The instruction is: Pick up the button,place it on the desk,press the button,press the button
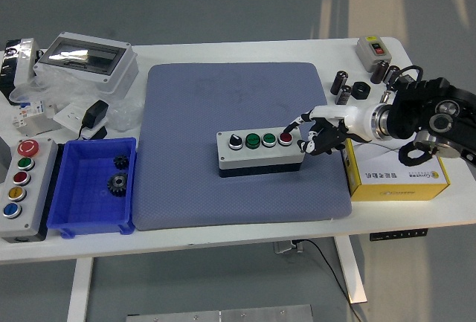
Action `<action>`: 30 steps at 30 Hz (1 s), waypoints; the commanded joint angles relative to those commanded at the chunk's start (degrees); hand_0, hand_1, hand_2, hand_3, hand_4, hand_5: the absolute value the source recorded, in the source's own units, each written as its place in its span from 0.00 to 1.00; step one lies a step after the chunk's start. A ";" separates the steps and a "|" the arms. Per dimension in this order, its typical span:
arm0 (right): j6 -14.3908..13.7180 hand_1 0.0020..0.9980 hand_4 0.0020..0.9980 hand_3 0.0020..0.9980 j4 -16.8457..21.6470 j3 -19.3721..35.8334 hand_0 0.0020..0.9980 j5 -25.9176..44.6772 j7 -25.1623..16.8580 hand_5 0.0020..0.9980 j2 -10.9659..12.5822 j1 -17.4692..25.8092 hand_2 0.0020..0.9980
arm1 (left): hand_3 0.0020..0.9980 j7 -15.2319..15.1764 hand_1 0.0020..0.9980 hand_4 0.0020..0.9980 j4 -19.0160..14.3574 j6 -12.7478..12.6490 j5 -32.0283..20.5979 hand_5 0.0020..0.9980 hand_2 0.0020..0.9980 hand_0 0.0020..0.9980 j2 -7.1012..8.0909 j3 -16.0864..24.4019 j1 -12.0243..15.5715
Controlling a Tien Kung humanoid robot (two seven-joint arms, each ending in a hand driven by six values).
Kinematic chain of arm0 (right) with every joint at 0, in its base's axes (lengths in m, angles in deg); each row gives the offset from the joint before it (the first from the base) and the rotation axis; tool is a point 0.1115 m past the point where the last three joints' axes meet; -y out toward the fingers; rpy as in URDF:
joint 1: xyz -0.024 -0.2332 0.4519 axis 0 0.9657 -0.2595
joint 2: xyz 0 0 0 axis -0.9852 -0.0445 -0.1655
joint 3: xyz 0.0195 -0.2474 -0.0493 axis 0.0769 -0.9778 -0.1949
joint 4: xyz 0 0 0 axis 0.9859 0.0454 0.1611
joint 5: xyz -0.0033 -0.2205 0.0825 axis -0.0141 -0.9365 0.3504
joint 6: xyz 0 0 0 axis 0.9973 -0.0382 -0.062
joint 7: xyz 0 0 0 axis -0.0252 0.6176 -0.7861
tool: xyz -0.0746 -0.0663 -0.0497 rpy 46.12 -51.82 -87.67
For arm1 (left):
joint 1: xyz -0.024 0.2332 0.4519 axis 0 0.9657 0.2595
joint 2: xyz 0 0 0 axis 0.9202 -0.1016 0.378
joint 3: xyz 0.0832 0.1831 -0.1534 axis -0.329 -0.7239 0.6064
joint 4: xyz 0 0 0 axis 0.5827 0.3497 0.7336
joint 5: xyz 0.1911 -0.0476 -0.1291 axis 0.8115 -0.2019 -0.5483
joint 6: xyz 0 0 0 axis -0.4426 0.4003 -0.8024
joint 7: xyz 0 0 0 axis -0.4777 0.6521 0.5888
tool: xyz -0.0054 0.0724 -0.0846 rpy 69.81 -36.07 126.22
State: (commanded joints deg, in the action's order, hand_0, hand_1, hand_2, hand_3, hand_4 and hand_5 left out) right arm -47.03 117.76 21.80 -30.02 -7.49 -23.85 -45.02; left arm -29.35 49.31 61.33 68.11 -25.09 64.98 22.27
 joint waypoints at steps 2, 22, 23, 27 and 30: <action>-0.34 0.10 0.23 0.83 -0.66 -0.29 0.00 0.04 -0.13 0.02 -0.48 0.16 0.18 | 0.69 -0.08 0.63 0.66 0.04 0.10 -0.03 0.16 0.57 0.69 0.02 -0.02 0.00; -4.08 0.09 0.23 0.81 -3.40 -1.50 0.00 -1.69 -1.63 0.03 -1.89 0.61 0.18 | 0.69 -1.72 0.63 0.65 0.58 0.56 -1.46 0.17 0.56 0.69 0.03 -0.87 0.15; -4.23 0.09 0.23 0.81 -3.46 -1.41 0.00 -1.62 -1.73 0.03 -1.90 0.62 0.18 | 0.69 -1.77 0.63 0.65 0.59 0.55 -1.45 0.17 0.56 0.69 0.04 -0.85 0.16; -4.60 0.09 0.26 0.81 -3.74 -1.69 0.00 -1.25 -2.10 0.02 -2.24 0.72 0.18 | 0.68 -1.82 0.63 0.65 0.55 0.62 -1.21 0.17 0.56 0.69 0.05 -0.70 0.13; -4.78 0.09 0.26 0.81 -3.73 -1.74 0.00 -1.14 -2.30 0.02 -2.41 0.77 0.18 | 0.68 -1.78 0.63 0.65 0.53 0.67 -1.21 0.17 0.56 0.69 -0.01 -0.69 0.09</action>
State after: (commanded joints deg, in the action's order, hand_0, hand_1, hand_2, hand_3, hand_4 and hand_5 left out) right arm -51.82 114.03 20.06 -31.16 -9.79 -26.26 -44.25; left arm -31.12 49.84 62.00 66.89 -25.10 64.29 22.36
